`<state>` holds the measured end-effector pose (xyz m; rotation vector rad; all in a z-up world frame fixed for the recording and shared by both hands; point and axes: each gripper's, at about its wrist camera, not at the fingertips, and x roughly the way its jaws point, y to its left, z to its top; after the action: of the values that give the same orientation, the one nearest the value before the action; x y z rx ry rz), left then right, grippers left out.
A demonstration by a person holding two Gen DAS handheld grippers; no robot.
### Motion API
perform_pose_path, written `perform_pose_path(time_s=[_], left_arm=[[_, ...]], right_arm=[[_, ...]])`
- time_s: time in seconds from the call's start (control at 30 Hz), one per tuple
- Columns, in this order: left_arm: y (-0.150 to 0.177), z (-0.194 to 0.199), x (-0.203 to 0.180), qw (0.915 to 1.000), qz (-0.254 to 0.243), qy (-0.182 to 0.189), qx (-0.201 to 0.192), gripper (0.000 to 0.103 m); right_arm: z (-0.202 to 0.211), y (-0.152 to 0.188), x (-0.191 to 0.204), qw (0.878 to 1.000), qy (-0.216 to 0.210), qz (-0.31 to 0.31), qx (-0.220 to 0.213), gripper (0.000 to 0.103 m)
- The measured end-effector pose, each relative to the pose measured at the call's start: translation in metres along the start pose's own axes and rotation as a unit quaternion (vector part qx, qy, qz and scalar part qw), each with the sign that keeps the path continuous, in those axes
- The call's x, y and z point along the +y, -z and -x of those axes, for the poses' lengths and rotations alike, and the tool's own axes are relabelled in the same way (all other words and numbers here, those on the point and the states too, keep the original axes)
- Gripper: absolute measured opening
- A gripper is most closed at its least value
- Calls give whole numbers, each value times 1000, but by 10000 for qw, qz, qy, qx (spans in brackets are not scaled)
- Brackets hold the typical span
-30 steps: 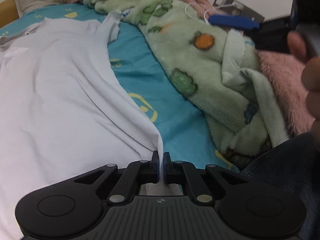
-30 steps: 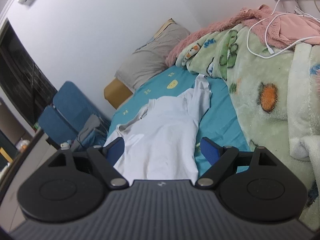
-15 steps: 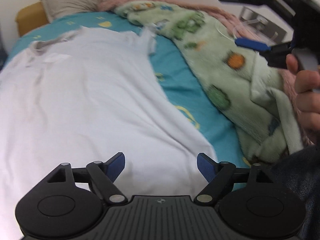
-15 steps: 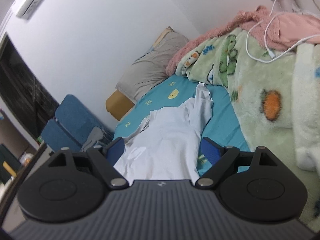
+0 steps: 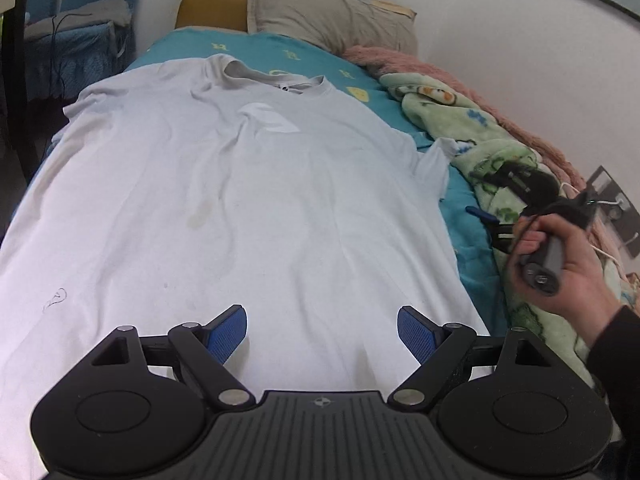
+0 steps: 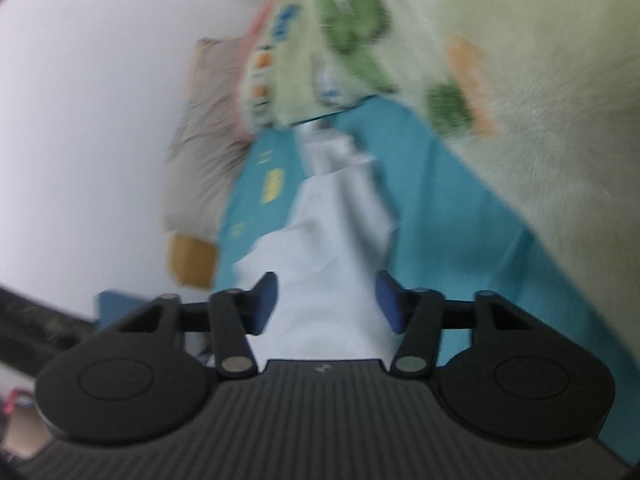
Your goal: Fold clothes
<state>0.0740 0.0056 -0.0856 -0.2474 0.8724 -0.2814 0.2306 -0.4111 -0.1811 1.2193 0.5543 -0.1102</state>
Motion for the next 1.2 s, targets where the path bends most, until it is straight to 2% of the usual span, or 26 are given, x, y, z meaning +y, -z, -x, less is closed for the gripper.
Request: perform_pose_path(time_s=[0.07,0.17,0.2,0.37,0.4,0.5,0.67,0.77,0.83,0.97,1.03,1.1,1.13,1.17,1.2], left_arm=[[-4,-9,-1,10000,-11,2,-11,84],[-9,-19,-1,10000,-62,61,-41,84],[-10,-22,-1,9999,-86,69,-55,84],[-12,-36,6,9999,89,128,70,84],[-13,-38,8,9998,141,129,94,84],[-13,-39,12,9996,223,75,124,84],[-12,-29,12,9999,154,-18,-48,84],[-12,-23,12,9998,174,-43,-121,84],[-12,-21,12,9997,153,-66,-169,84],[-10,-18,11,9996,84,-124,-218,84],[-9,-16,11,9996,60,-143,-236,84],[-9,-16,10,9996,50,-153,-245,84],[-9,-16,10,9996,58,-151,-241,84],[-8,-16,10,9996,66,-150,-238,84],[-9,-17,10,9996,75,-151,-229,84]], right_arm=[[-25,-4,-8,9998,217,10,-35,38],[-56,-8,-18,9991,388,-69,-168,34],[-64,-9,-20,9992,347,-115,-181,28],[-90,-10,-8,9996,254,142,-48,27],[-90,-10,-8,9996,224,149,-71,21],[-84,-12,-11,9994,187,151,-248,9],[-46,-17,-9,9956,43,51,-932,8],[-22,-18,-11,9929,-26,-70,-1191,8],[-10,-16,-17,9927,-99,-262,-1177,8],[-4,-10,-29,9931,-167,-745,-886,11],[-6,-8,-33,9932,-178,-913,-703,19],[-9,-5,-35,9933,-177,-977,-589,68],[-9,-3,-36,9930,-231,-986,-602,77],[-10,0,-36,9928,-283,-989,-614,81],[-12,2,-37,9928,-320,-985,-604,81]])
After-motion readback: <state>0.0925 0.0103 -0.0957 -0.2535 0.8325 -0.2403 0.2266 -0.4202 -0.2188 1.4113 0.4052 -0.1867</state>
